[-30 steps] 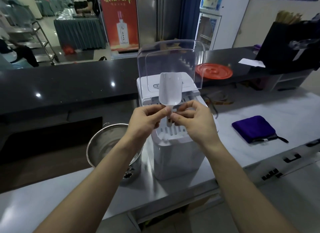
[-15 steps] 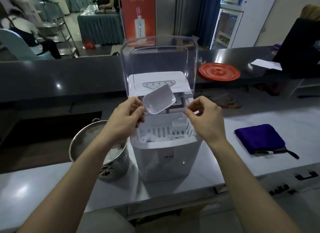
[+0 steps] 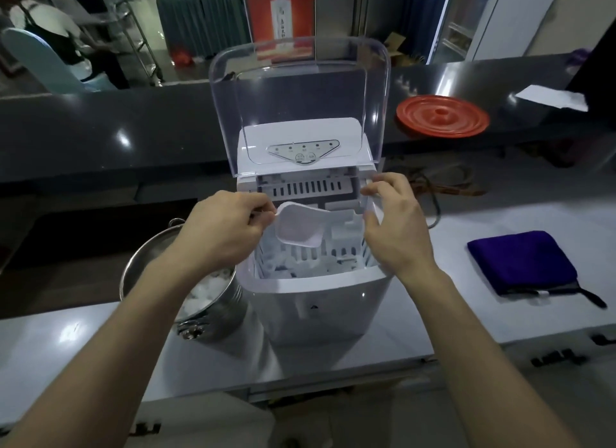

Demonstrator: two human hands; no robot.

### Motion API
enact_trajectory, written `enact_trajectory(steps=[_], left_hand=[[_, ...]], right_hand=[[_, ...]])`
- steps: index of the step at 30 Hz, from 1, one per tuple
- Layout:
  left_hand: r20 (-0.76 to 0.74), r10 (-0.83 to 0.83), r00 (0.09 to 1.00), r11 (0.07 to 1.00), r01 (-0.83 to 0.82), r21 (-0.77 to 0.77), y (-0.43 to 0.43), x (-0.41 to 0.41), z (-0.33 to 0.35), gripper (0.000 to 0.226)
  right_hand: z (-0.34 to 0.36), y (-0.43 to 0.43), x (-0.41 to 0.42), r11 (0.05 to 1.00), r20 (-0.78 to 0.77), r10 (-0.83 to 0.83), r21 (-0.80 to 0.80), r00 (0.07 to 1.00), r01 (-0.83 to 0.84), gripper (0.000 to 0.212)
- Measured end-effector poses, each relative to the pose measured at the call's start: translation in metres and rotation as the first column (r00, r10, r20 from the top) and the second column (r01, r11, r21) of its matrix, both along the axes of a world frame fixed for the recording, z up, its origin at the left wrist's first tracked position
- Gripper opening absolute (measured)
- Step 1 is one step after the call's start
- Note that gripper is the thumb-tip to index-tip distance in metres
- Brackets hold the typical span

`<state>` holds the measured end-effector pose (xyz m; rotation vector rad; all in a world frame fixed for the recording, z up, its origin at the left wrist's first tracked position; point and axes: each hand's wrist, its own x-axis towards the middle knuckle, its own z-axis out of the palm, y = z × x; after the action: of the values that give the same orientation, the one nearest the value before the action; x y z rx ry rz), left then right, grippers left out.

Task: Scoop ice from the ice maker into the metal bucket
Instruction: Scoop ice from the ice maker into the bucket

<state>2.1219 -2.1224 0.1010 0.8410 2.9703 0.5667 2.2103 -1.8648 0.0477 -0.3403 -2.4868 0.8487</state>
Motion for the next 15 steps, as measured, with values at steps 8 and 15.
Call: enact_trajectory(steps=[8,15], left_hand=[[-0.093,-0.104,0.99,0.947,0.07,-0.313,0.02,-0.01,0.008,0.027],[-0.08,-0.248,0.965,0.899,0.198,-0.39,0.031,-0.014,-0.003,0.028]], right_hand=[[-0.006,0.001,0.001,0.997,-0.032,-0.006,-0.076,0.999,0.003,0.03],[-0.009,0.003,0.003,0.986,-0.077,-0.012,-0.164,0.997,-0.001,0.035]])
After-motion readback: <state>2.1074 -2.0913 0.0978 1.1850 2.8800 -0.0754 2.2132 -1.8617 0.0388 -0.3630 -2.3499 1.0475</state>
